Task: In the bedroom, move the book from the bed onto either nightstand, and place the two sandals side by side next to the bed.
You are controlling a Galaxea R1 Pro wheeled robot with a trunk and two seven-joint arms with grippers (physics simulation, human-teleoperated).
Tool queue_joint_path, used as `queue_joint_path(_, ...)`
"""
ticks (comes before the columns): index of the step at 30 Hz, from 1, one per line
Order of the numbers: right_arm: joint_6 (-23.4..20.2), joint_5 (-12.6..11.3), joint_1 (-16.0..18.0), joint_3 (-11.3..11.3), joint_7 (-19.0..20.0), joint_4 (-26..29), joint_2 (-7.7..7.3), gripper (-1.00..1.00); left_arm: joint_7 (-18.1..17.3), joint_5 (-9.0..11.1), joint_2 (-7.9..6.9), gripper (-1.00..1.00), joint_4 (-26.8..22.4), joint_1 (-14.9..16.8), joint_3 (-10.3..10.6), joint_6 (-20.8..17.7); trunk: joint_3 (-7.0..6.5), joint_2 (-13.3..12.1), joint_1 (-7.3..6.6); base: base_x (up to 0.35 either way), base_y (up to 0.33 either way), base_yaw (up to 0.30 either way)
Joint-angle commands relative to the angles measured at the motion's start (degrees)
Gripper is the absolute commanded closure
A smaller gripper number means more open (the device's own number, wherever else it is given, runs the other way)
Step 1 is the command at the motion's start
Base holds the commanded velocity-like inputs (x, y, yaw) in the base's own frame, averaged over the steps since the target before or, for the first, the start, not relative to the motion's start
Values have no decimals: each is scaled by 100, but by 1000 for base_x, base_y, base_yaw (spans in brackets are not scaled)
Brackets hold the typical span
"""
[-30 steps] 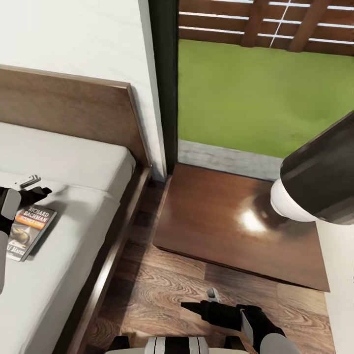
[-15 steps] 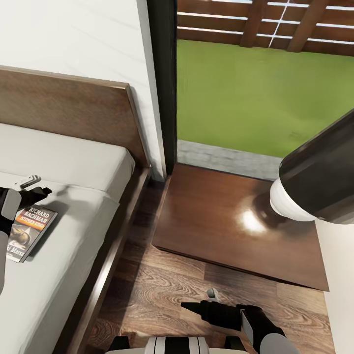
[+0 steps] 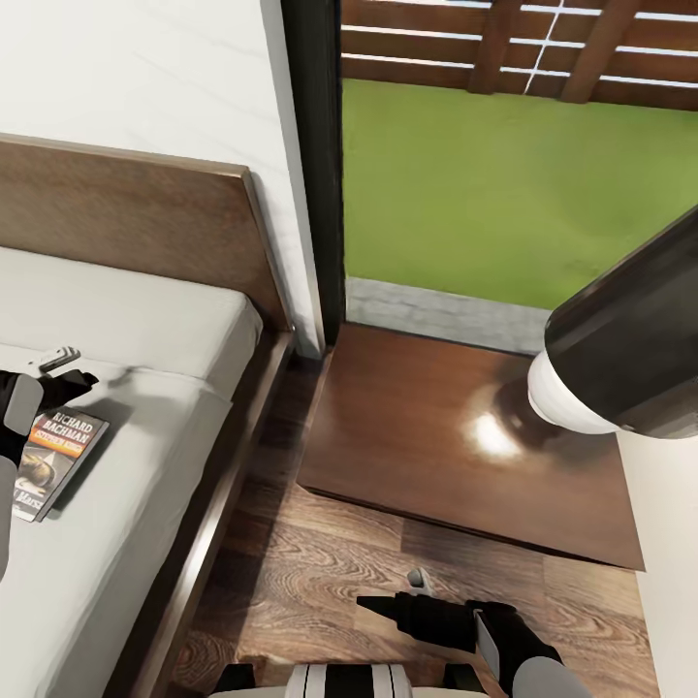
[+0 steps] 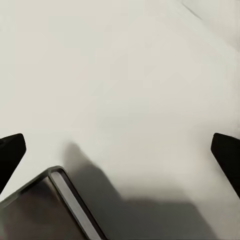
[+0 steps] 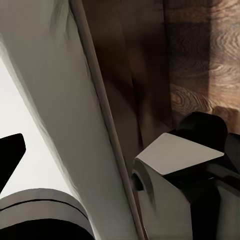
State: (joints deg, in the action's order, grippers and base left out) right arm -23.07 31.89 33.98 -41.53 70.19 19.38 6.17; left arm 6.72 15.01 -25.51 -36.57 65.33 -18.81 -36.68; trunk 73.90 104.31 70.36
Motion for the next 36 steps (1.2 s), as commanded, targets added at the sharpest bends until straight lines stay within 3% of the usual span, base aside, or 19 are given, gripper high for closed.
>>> queue_joint_path(1,-58,45,3,-48,30,13,7,-100,22,98,2,-100,122,-2,0,7,4,1,0,-160,0,-2)
queue_joint_path(36,-58,45,3,-48,30,13,7,-100,19,98,2,-100,351,-2,0,179,-12,1,0,-27,0,-25)
